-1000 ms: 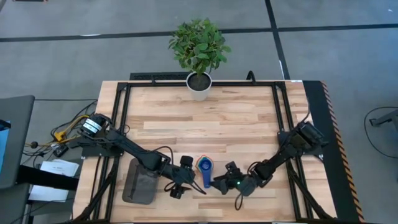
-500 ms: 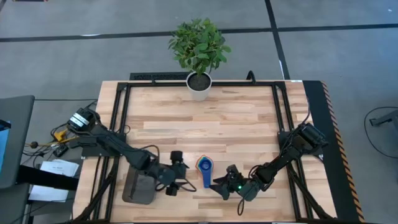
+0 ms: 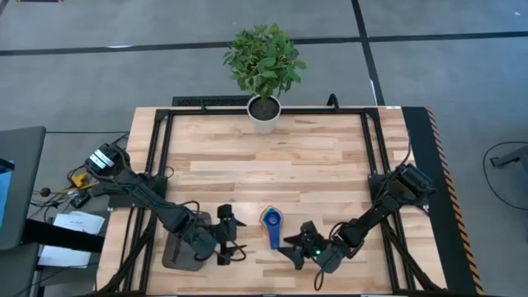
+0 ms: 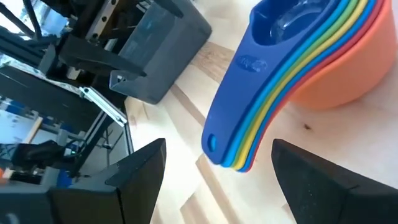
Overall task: Nest measuring cups in basket
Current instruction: Put the nested measuring cups into the black bin
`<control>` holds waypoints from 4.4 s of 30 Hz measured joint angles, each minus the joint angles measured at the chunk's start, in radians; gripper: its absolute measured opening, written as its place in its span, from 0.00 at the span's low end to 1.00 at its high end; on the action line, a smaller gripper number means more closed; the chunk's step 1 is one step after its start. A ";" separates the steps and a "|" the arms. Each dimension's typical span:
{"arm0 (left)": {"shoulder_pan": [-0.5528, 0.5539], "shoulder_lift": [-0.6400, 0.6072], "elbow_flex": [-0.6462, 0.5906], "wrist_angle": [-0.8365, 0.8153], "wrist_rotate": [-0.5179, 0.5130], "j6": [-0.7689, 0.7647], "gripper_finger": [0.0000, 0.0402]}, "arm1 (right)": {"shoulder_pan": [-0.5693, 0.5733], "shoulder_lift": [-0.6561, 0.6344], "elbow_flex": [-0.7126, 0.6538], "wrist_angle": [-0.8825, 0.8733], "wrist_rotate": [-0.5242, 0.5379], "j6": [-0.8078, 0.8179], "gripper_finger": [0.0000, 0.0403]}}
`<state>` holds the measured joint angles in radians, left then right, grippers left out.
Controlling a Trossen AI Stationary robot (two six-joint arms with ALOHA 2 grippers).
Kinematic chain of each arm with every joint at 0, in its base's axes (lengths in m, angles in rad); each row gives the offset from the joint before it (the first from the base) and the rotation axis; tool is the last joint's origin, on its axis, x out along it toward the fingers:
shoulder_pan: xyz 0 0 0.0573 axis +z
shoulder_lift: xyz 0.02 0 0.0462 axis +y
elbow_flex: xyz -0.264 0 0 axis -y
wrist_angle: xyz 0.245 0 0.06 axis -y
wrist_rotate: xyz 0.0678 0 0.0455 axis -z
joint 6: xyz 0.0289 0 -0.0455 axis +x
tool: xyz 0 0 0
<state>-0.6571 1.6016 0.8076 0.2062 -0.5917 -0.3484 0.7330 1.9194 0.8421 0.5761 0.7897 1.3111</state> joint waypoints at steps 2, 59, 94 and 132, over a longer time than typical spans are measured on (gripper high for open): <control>0.008 0.000 0.000 0.006 -0.009 -0.005 0.75 | -0.004 0.000 0.000 -0.006 0.000 -0.019 0.79; 0.212 0.002 0.014 -0.061 0.175 -0.035 0.75 | -0.098 -0.001 -0.092 0.094 -0.232 0.182 0.79; 0.289 0.104 0.014 0.045 0.194 0.188 0.75 | -0.207 0.000 -0.092 0.181 -0.451 0.070 0.74; 0.192 0.266 0.121 0.099 0.108 -0.090 0.75 | -0.159 0.131 -0.058 0.375 -0.399 0.177 0.82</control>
<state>-0.4650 1.8679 0.9291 0.3050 -0.4835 -0.4381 0.5735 2.0502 0.7845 0.9515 0.3903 1.4883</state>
